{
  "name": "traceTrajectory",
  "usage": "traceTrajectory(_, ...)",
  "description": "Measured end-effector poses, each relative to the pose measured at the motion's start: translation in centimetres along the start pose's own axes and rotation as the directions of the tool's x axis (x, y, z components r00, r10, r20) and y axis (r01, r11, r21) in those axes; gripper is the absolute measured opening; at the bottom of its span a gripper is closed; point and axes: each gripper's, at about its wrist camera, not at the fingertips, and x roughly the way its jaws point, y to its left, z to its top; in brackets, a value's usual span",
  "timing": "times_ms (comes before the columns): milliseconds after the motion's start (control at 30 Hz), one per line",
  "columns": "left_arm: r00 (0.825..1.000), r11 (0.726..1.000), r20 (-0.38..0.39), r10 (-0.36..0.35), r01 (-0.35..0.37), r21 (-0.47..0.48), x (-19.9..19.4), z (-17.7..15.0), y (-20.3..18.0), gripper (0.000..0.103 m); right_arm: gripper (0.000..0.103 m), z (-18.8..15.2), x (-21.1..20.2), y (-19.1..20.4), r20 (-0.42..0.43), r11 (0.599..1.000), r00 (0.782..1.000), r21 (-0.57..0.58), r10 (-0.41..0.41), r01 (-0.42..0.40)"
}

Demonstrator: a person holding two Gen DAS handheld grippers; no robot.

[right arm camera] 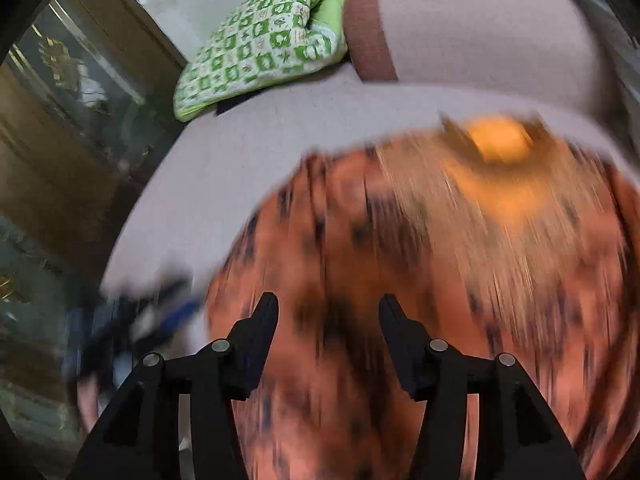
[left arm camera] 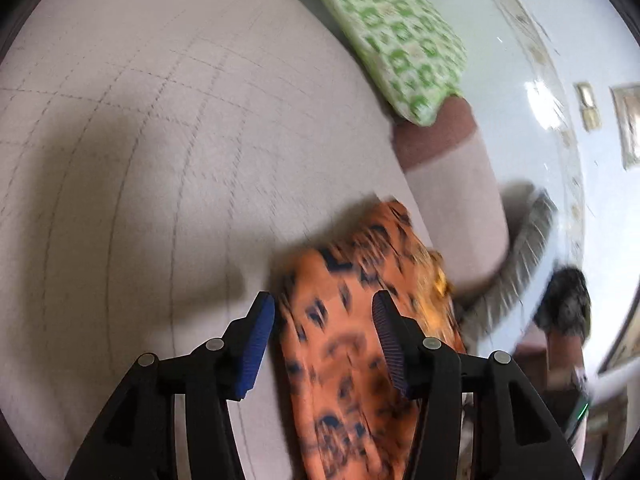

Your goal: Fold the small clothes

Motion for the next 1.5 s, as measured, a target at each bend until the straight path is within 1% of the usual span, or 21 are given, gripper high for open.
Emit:
traceTrajectory(233, 0.985, 0.988, -0.162, 0.066, -0.041, 0.149, -3.6, -8.5, -1.8, 0.051, 0.054, -15.1, -4.5, -4.6, -0.061, 0.98, 0.998, 0.196, 0.03, -0.017)
traceTrajectory(300, 0.977, 0.984, -0.191, 0.096, -0.064, 0.167, -3.6, -10.3, -2.4, 0.051, 0.045, -16.8, -3.8, -4.4, -0.09, 0.985, 0.996, 0.167, -0.026, 0.041)
traceTrajectory(367, 0.97, 0.979, -0.214, 0.115, -0.074, 0.191, -3.7, -11.4, -3.5, 0.051, 0.009, -17.1, -4.1, -3.7, -0.071, 0.984, 0.993, 0.147, -0.095, 0.104)
traceTrajectory(400, 0.968, 0.976, -0.223, 0.117, -0.07, 0.209, -3.9, -11.9, -4.0, 0.051, 0.003, -17.0, -4.9, -3.2, -0.053, 0.986, 0.999, 0.166, -0.01, 0.019)
traceTrajectory(467, 0.969, 0.972, -0.228, 0.101, -0.047, 0.231, -6.0, -12.7, -5.5, 0.051, 0.004, -17.1, -6.4, -2.0, -0.012, 0.979, 0.993, 0.17, 0.119, -0.115)
traceTrajectory(533, 0.972, 0.964, -0.216, 0.095, -0.035, 0.265, -6.5, -13.1, -7.6, 0.052, 0.004, -17.6, -7.1, 0.0, -0.021, 0.98, 0.987, 0.117, 0.162, -0.158)
traceTrajectory(600, 0.965, 0.95, -0.239, 0.103, -0.024, 0.311, -7.5, -14.2, -9.0, 0.062, 0.004, -19.0, -6.9, 1.1, -0.04, 0.964, 0.97, 0.131, 0.239, -0.232)
traceTrajectory(667, 0.945, 0.919, -0.285, 0.159, -0.036, 0.392, -7.8, -15.8, -10.4, 0.067, 0.004, -20.5, -6.2, 2.4, -0.072, 0.954, 0.955, 0.118, 0.287, -0.277)
traceTrajectory(733, 0.904, 0.852, -0.324, 0.279, -0.078, 0.517, -4.9, -17.5, -11.4, 0.067, 0.004, -21.6, -5.8, 3.0, -0.086, 0.96, 0.959, 0.107, 0.269, -0.259)
traceTrajectory(833, 0.867, 0.786, -0.29, 0.406, -0.169, 0.595, -2.4, -18.6, -11.1, 0.052, 0.008, -22.5, -5.3, 2.5, -0.087, 0.952, 0.953, 0.136, 0.289, -0.276)
traceTrajectory(867, 0.854, 0.768, -0.281, 0.437, -0.192, 0.61, -2.0, -18.6, -11.0, 0.028, 0.009, -22.8, -5.5, 2.2, -0.095, 0.952, 0.953, 0.137, 0.288, -0.274)
traceTrajectory(900, 0.856, 0.766, -0.269, 0.442, -0.204, 0.61, -2.1, -18.3, -11.0, 0.015, 0.009, -23.3, -6.1, 1.8, -0.098, 0.955, 0.956, 0.135, 0.278, -0.264)
traceTrajectory(933, 0.866, 0.787, -0.28, 0.413, -0.185, 0.588, -2.7, -17.8, -10.9, 0.01, 0.01, -23.5, -6.8, 1.5, -0.09, 0.957, 0.958, 0.127, 0.271, -0.259)
traceTrajectory(967, 0.888, 0.828, -0.297, 0.35, -0.145, 0.541, -4.0, -16.6, -10.8, 0.008, 0.012, -23.5, -7.3, 1.3, -0.079, 0.958, 0.959, 0.122, 0.271, -0.261)
traceTrajectory(1000, 0.903, 0.845, -0.29, 0.316, -0.129, 0.519, -5.3, -15.9, -10.7, 0.007, 0.016, -23.8, -8.3, 0.6, -0.062, 0.958, 0.961, 0.122, 0.27, -0.261)
traceTrajectory(1067, 0.935, 0.853, -0.222, 0.275, -0.13, 0.506, -8.6, -13.6, -10.9, 0.007, 0.03, -24.3, -9.9, -1.0, -0.03, 0.965, 0.972, 0.128, 0.233, -0.228)
traceTrajectory(1167, 0.954, 0.862, -0.124, 0.272, -0.184, 0.472, -13.0, -9.9, -9.7, 0.007, 0.039, -24.3, -11.2, -2.7, 0.001, 0.983, 0.991, 0.126, 0.133, -0.132)
traceTrajectory(1267, 0.941, 0.845, -0.038, 0.336, -0.283, 0.454, -15.1, -6.9, -7.6, 0.008, 0.039, -23.6, -11.3, -4.2, 0.016, 0.98, 0.994, 0.165, 0.111, -0.112)
traceTrajectory(1333, 0.914, 0.822, -0.029, 0.405, -0.35, 0.45, -14.7, -5.7, -5.9, 0.009, 0.039, -23.2, -10.7, -4.5, 0.01, 0.981, 0.994, 0.164, 0.107, -0.107)
traceTrajectory(1400, 0.869, 0.774, 0.004, 0.494, -0.442, 0.453, -13.9, -5.3, -4.5, 0.013, 0.039, -22.2, -9.1, -2.5, -0.017, 0.989, 0.995, 0.115, 0.098, -0.095)
traceTrajectory(1500, 0.857, 0.774, 0.018, 0.514, -0.473, 0.421, -14.2, -6.0, -4.3, 0.024, 0.042, -21.6, -7.6, 0.0, -0.054, 0.995, 0.995, 0.043, 0.088, -0.086)
